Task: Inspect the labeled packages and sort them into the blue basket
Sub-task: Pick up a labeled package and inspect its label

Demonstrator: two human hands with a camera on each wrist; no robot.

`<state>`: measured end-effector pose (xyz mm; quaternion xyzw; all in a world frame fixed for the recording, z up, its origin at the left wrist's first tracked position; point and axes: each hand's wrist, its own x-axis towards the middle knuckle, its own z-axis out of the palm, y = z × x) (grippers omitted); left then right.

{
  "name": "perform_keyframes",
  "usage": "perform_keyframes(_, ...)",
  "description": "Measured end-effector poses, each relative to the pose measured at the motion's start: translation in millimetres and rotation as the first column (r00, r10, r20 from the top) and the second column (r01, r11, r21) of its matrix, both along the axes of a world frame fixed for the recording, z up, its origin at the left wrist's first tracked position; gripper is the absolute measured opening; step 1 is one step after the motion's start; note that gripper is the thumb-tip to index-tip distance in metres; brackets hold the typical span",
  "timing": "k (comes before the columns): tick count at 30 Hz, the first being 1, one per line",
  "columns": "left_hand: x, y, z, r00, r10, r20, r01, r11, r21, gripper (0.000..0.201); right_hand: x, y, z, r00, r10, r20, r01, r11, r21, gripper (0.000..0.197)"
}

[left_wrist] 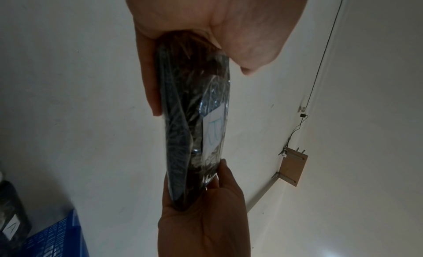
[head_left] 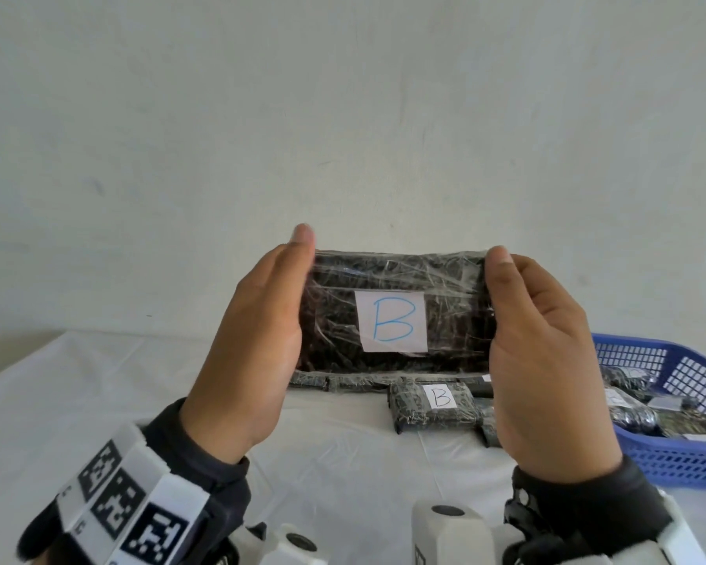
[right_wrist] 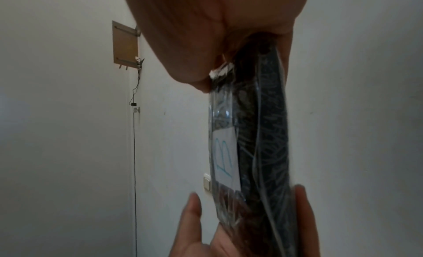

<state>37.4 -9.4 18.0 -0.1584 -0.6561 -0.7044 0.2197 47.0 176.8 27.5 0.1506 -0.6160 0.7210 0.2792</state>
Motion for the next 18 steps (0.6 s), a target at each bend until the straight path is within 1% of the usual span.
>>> perform_keyframes(1, 0.3, 1.7, -0.2, 1.000, 0.005, -0.009, -0.005, 1.000, -0.006, 0.055, 0.3, -1.4, -0.2, 1.000, -0.018, -0.018, 0.019, 1.000, 0.025, 0.040)
perform_keyframes(2, 1.2, 3.6, -0.6, 0.999, 0.022, -0.028, -0.022, 1.000, -0.007, 0.051, 1.3, -3.2, -0.4, 0.999, -0.042, -0.025, 0.043, 0.997, 0.063, 0.042)
perform_keyframes(4, 3.0, 5.2, -1.4, 0.998, 0.041, -0.051, -0.041, 0.999, -0.002, 0.047, 0.8, -5.4, -2.2, 0.996, -0.088, -0.018, 0.089, 0.986, 0.141, 0.053)
perform_keyframes(5, 5.3, 6.5, -1.3, 0.998, 0.044, -0.051, -0.045, 0.999, -0.012, 0.050, -0.4, -5.6, -3.7, 0.995, -0.104, -0.014, 0.104, 0.983, 0.149, 0.057)
perform_keyframes(7, 7.1, 7.6, -1.3, 0.998, 0.046, -0.045, -0.047, 0.998, -0.035, 0.058, -1.1, -4.5, -4.4, 0.992, -0.127, -0.002, 0.126, 0.984, 0.126, 0.056)
perform_keyframes(10, 7.3, 9.0, -1.6, 0.996, 0.064, -0.056, -0.065, 0.998, -0.012, 0.048, -0.7, -4.2, -4.1, 0.985, -0.174, 0.011, 0.170, 0.971, 0.170, 0.062)
perform_keyframes(11, 7.5, 9.5, -1.8, 0.996, 0.064, -0.058, -0.065, 0.998, -0.019, 0.048, -0.8, -4.6, -4.3, 0.984, -0.179, 0.006, 0.175, 0.969, 0.173, 0.062)
perform_keyframes(14, 6.9, 7.6, -3.1, 0.999, 0.035, -0.031, -0.036, 0.998, -0.054, 0.055, 1.7, -4.8, -3.6, 0.976, -0.217, -0.007, 0.215, 0.960, 0.178, 0.061)
perform_keyframes(17, 6.9, 3.2, 0.0, 1.000, 0.013, -0.016, -0.014, 0.999, -0.045, 0.049, 0.7, -3.0, -4.2, 0.984, -0.176, 0.027, 0.167, 0.967, 0.191, 0.064)
perform_keyframes(18, 6.2, 2.3, 0.0, 1.000, 0.005, -0.004, -0.006, 0.999, -0.050, 0.051, 0.6, -2.2, -4.5, 0.986, -0.157, 0.055, 0.143, 0.969, 0.202, 0.066)
